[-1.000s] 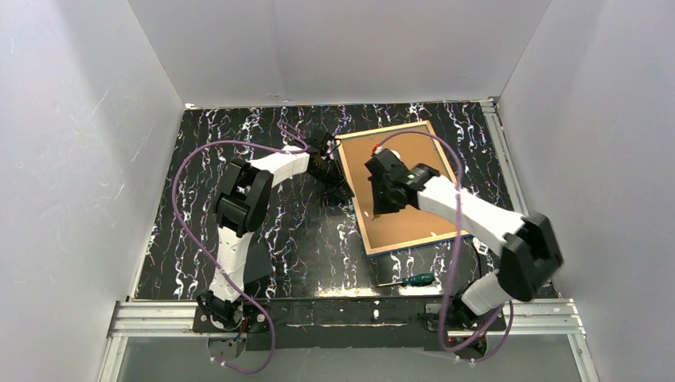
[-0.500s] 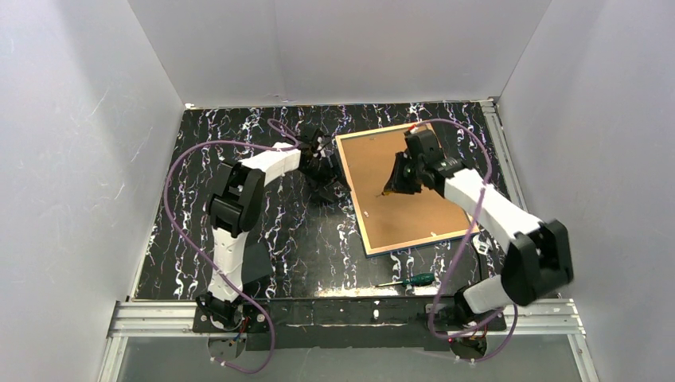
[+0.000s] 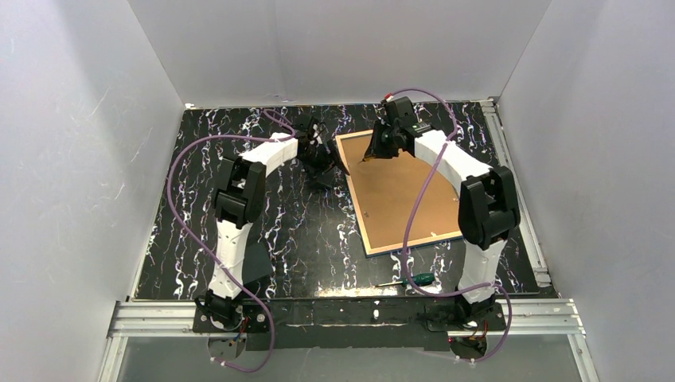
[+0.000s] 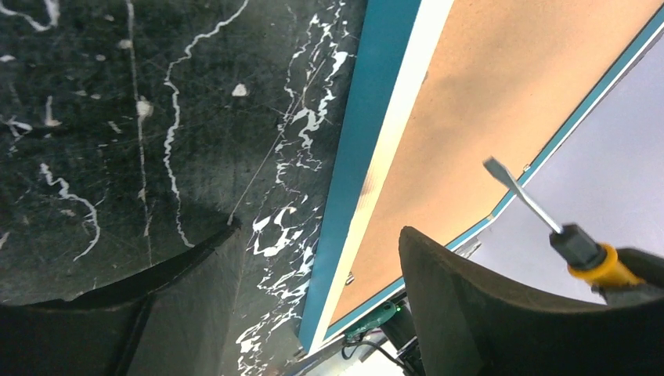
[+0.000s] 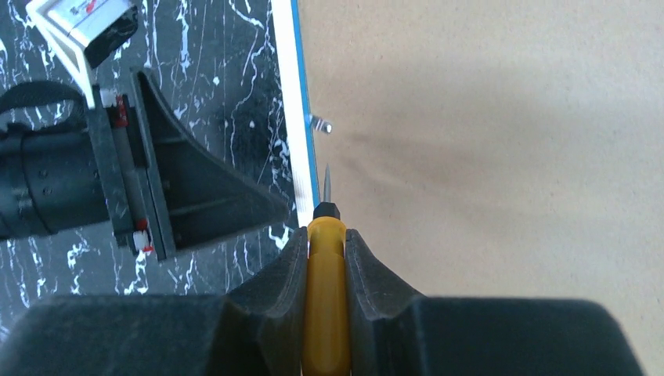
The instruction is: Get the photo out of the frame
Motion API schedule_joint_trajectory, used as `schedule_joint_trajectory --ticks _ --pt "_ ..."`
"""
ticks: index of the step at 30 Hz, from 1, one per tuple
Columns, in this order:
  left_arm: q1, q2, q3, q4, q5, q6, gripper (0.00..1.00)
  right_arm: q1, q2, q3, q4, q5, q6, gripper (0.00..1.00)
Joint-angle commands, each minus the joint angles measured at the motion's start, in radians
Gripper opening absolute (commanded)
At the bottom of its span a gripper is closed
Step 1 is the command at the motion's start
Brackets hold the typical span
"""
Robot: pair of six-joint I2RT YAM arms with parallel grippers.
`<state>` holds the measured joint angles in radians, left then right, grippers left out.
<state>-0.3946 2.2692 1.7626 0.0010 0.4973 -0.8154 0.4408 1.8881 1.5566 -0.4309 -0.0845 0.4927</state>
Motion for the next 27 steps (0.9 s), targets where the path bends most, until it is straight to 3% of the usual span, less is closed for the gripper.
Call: schedule_joint_trajectory --ticks 1,11,18,27 --pt "-0.013 0.044 0.018 -0.078 -0.02 0.043 0.71 0.002 0.057 0.096 0.021 -0.019 -0.042 0.01" --pt "-0.031 0.098 0.031 -0.15 -0.113 0.064 0.54 0.007 0.098 0.084 0.067 -0.036 -0.055 0.01" --pt "-0.033 0.117 -0.001 -0.124 -0.086 0.083 0.54 0.009 0.091 0.029 0.144 -0.112 -0.143 0.01" --pt "-0.034 0.144 0.042 -0.218 -0.088 0.128 0.56 0.01 0.132 0.086 0.091 -0.1 -0.154 0.01"
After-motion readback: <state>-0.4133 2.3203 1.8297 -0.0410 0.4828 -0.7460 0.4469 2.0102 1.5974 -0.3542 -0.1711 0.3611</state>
